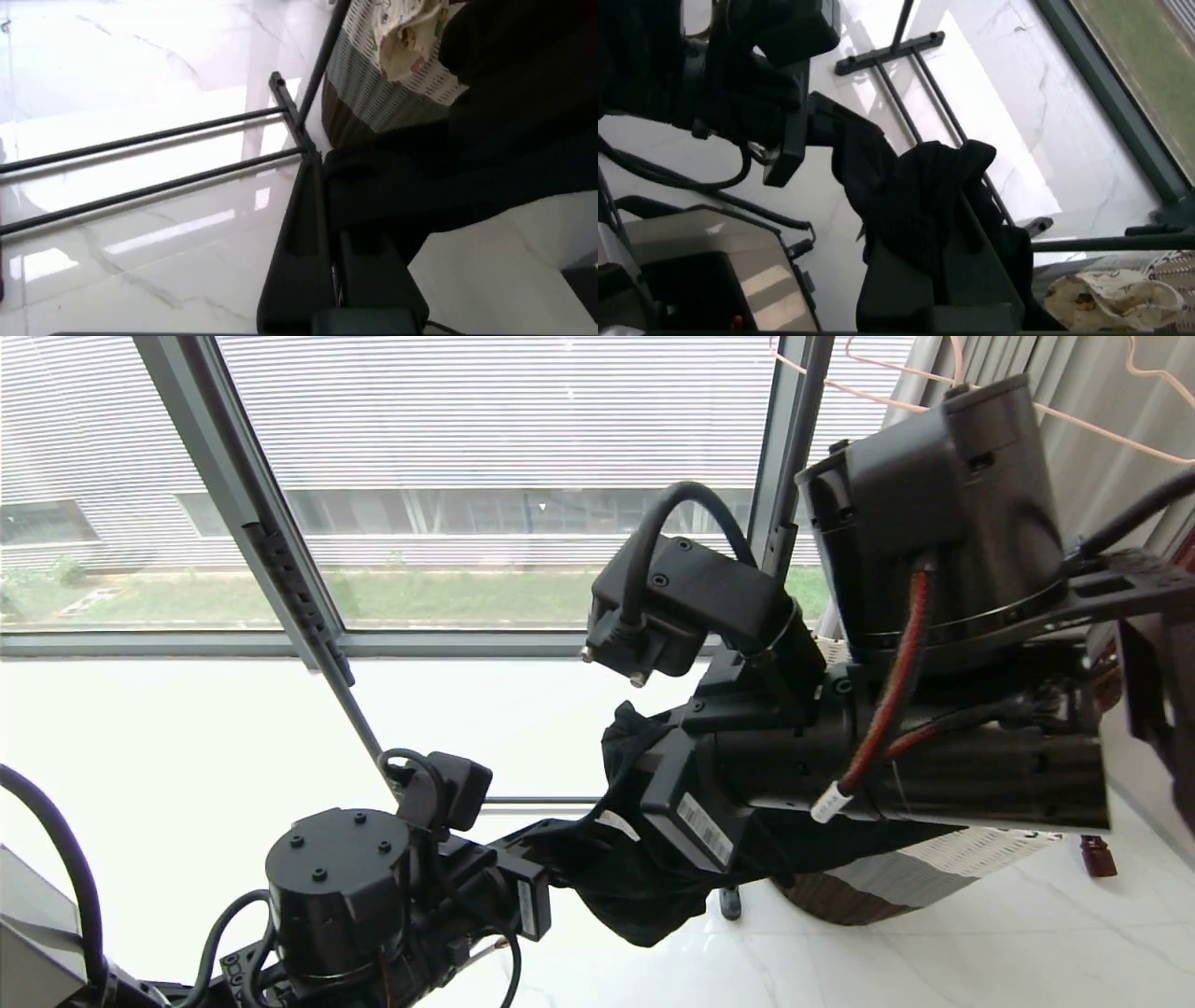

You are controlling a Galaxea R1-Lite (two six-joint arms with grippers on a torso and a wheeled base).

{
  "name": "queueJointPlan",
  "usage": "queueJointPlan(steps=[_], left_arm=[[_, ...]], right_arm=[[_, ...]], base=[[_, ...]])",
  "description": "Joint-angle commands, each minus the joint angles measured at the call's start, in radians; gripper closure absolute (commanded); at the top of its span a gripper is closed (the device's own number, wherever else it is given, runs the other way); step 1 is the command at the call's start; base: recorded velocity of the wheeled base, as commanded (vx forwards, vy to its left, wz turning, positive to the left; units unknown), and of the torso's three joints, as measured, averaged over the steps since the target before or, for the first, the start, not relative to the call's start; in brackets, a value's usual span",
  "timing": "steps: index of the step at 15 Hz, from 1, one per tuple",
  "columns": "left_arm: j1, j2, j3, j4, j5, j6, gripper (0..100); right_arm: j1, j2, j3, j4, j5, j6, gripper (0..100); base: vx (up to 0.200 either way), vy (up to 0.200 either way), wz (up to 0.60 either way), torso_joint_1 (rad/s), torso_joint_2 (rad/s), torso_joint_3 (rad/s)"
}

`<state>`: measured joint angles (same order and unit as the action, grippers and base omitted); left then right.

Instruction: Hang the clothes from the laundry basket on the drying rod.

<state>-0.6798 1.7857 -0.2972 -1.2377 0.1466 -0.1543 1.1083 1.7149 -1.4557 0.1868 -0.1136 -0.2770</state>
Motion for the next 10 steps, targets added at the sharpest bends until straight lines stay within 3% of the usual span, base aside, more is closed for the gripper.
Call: queueJointPlan(steps=[1,2,4,6,8,9,10], left_arm=[[0.086,-0.111,0.018,-0.028,0.01,-0.008,100],[0.128,-0.181,0.02,-0.014,0.007,-0.002,100],[0.227,-0.345,0.01,0.136,0.001,0.042,100],[0.287,-0.577,-0.076,0.488,-0.041,0.048,100],[0.289,-0.723,-0.215,0.837,-0.074,0.048,100],[0.284,-0.741,-0.247,0.905,-0.084,0.059,100],[0.276,-0.741,-0.253,0.906,-0.084,0.09,100]], right_arm=[[0.001,0.132,-0.021,-0.118,-0.003,0.012,100],[0.007,0.19,-0.057,-0.164,-0.004,0.012,100],[0.013,0.281,-0.201,-0.171,-0.009,0.01,100],[0.018,0.331,-0.322,-0.148,-0.009,0.01,100],[0.016,0.325,-0.336,-0.133,-0.011,0.013,100],[0.007,0.307,-0.328,-0.133,-0.014,0.015,100],[-0.004,0.282,-0.304,-0.132,-0.023,0.015,100]], base=[[0.0,0.0,0.0,0.0,0.0,0.0],[0.0,0.0,0.0,0.0,0.0,0.0],[0.0,0.0,0.0,0.0,0.0,0.0],[0.0,0.0,0.0,0.0,0.0,0.0],[0.0,0.0,0.0,0.0,0.0,0.0],[0.0,0.0,0.0,0.0,0.0,0.0],[0.0,0.0,0.0,0.0,0.0,0.0]])
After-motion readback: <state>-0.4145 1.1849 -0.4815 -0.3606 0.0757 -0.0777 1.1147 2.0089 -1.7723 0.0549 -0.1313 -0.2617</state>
